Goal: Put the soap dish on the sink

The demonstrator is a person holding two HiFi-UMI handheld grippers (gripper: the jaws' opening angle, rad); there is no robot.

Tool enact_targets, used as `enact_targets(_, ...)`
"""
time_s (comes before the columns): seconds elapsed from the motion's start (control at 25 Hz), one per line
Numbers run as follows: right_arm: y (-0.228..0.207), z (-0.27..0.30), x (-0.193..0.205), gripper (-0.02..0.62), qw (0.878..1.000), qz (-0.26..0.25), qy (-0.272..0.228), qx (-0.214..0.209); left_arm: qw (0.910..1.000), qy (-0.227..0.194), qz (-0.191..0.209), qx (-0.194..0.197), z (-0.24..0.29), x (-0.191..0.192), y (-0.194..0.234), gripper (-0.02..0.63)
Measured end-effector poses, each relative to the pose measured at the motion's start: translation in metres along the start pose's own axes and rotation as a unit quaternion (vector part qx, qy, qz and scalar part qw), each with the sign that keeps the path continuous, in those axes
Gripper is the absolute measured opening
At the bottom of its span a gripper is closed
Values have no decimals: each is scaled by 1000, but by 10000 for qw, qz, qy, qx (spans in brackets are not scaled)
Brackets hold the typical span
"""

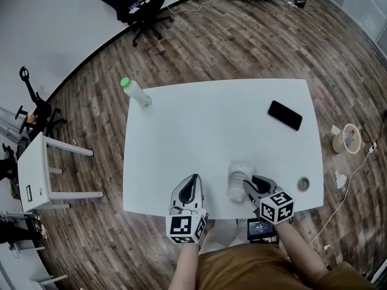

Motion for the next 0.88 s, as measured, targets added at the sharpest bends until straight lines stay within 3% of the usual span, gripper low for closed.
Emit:
enact_targets(0.52, -5, 5, 0, 124, 9997, -87, 213, 126, 9999, 94, -64, -89, -6, 3, 2, 8)
enact_targets(0.88, -9, 14, 8, 126, 9947, -286, 752, 646, 9999, 63, -55, -122, -8, 2, 5, 8)
Point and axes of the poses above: the fingertips, and each gripper's own axes: z forward along the fingers, y to its left, x out of its underside, the point moved 9 cm from there along -z, backward along the fingers, and after that the axes turned 3 degrees about y, right-handed, at the moved point
